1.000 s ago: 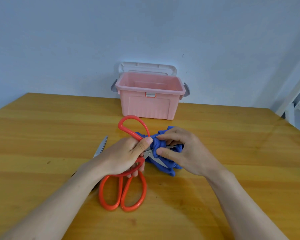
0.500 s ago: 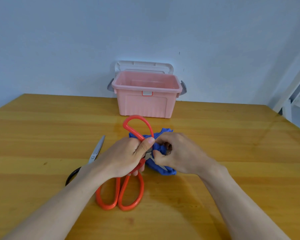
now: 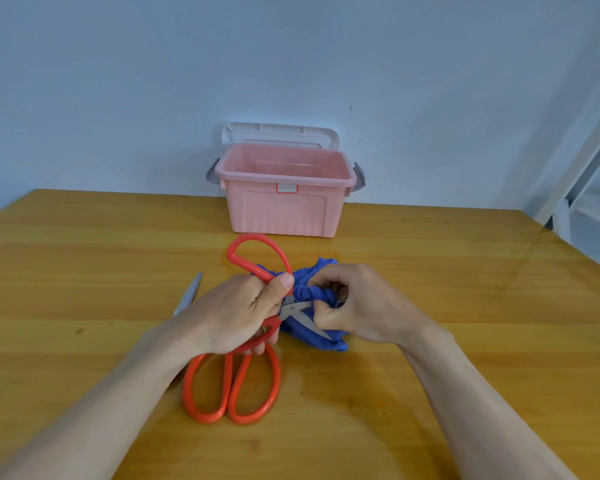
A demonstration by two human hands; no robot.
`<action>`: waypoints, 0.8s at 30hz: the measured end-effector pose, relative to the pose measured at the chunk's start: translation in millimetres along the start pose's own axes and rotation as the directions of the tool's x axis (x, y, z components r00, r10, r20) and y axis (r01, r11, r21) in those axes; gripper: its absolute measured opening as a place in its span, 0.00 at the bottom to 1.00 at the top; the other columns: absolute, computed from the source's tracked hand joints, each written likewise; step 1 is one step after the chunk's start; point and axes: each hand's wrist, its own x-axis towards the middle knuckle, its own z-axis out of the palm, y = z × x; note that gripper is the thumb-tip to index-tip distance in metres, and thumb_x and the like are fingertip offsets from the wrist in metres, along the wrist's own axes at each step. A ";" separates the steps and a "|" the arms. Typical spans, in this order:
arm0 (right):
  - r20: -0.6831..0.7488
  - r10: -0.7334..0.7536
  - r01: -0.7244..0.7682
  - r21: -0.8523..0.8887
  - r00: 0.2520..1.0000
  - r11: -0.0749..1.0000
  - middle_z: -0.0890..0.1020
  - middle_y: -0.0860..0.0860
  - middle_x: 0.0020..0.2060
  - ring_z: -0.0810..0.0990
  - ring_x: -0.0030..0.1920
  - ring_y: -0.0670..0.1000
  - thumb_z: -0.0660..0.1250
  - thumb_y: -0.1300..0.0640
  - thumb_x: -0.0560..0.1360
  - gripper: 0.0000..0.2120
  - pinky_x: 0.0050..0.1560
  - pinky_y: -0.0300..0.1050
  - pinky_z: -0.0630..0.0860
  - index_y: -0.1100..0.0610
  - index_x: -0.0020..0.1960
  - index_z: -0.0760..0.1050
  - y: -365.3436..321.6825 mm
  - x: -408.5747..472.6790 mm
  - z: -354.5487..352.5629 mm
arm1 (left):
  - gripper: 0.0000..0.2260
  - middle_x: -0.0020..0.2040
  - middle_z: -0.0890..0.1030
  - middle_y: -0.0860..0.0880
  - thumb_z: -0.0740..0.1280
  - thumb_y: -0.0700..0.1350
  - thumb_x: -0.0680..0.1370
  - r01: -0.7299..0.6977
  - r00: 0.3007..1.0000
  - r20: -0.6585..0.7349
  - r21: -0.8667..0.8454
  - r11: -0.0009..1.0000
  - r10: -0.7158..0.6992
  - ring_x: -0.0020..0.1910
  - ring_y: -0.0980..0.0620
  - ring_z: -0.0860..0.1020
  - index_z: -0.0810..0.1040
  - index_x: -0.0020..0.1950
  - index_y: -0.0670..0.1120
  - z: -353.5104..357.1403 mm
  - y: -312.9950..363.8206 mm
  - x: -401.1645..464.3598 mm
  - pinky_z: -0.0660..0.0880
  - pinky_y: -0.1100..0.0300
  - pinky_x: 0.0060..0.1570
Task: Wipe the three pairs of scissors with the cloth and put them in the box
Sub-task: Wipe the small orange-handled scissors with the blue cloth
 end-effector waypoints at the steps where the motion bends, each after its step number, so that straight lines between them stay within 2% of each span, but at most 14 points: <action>1: -0.011 -0.004 0.004 0.020 1.000 1.000 0.77 0.58 0.32 0.67 0.28 0.43 0.69 0.65 0.70 0.02 0.31 0.38 0.67 0.60 0.42 0.79 0.4 0.2 0.8 | 0.29 0.32 0.81 0.40 0.48 0.64 0.79 0.005 1.000 -0.007 -0.020 1.000 -0.005 0.30 0.41 0.82 0.67 0.31 0.41 0.1 -0.1 -0.5 0.77 0.47 0.30; 5: -0.059 -0.006 0.013 0.111 0.998 0.994 0.78 0.47 0.32 0.72 0.30 0.41 0.71 0.63 0.73 0.02 0.35 0.35 0.70 0.58 0.45 0.82 2.2 3.1 2.9 | 0.30 0.31 0.81 0.40 0.48 0.63 0.79 0.012 0.999 -0.035 -0.054 0.998 -0.014 0.29 0.40 0.81 0.68 0.32 0.40 1.9 -0.7 0.4 0.77 0.52 0.28; 8: -0.066 -0.006 0.017 0.160 0.998 0.987 0.82 0.48 0.35 0.78 0.35 0.42 0.74 0.59 0.73 0.01 0.38 0.38 0.75 0.55 0.45 0.84 3.2 3.4 3.3 | 0.30 0.31 0.81 0.40 0.47 0.64 0.79 0.020 0.999 -0.036 -0.074 0.997 -0.023 0.29 0.39 0.81 0.67 0.31 0.41 3.4 -1.1 0.5 0.76 0.53 0.28; 12: -0.113 0.015 0.001 0.146 0.993 0.989 0.85 0.48 0.40 0.83 0.42 0.49 0.76 0.51 0.71 0.10 0.44 0.46 0.80 0.54 0.50 0.85 4.4 5.7 8.0 | 0.28 0.31 0.81 0.39 0.47 0.64 0.78 0.037 0.998 -0.039 -0.119 0.992 -0.042 0.29 0.38 0.81 0.65 0.31 0.43 1.6 -0.7 0.2 0.75 0.53 0.27; 15: -0.169 0.017 0.010 0.162 0.985 0.987 0.83 0.41 0.35 0.80 0.36 0.42 0.77 0.50 0.69 0.05 0.38 0.37 0.75 0.46 0.44 0.83 4.0 6.4 11.5 | 0.28 0.31 0.81 0.38 0.47 0.64 0.78 0.059 0.998 -0.022 -0.158 0.986 -0.063 0.29 0.36 0.81 0.64 0.33 0.43 0.8 -1.6 0.6 0.75 0.52 0.28; 17: -0.189 0.009 0.020 0.154 0.982 0.988 0.81 0.38 0.32 0.77 0.33 0.40 0.77 0.49 0.68 0.06 0.35 0.33 0.71 0.43 0.41 0.81 4.1 6.2 13.7 | 0.28 0.31 0.81 0.37 0.47 0.65 0.78 0.075 0.997 -0.004 -0.180 0.981 -0.077 0.29 0.35 0.80 0.64 0.33 0.43 1.6 -2.6 1.2 0.74 0.53 0.28; 21: -0.205 0.001 0.025 0.126 0.979 0.992 0.82 0.44 0.34 0.78 0.34 0.43 0.77 0.46 0.68 0.13 0.36 0.36 0.71 0.53 0.46 0.85 4.9 6.9 18.9 | 0.28 0.30 0.80 0.38 0.47 0.65 0.78 0.095 0.995 0.010 -0.191 0.977 -0.095 0.28 0.37 0.80 0.63 0.32 0.43 3.1 -3.6 1.8 0.73 0.55 0.26; 24: -0.217 -0.009 0.038 0.130 0.976 0.991 0.81 0.43 0.32 0.76 0.32 0.42 0.75 0.42 0.67 0.16 0.34 0.36 0.71 0.54 0.45 0.85 1.1 7.4 21.0 | 0.28 0.28 0.79 0.40 0.47 0.65 0.79 0.100 0.995 0.012 -0.224 0.970 -0.099 0.27 0.39 0.79 0.63 0.30 0.45 3.6 -3.5 0.9 0.73 0.56 0.26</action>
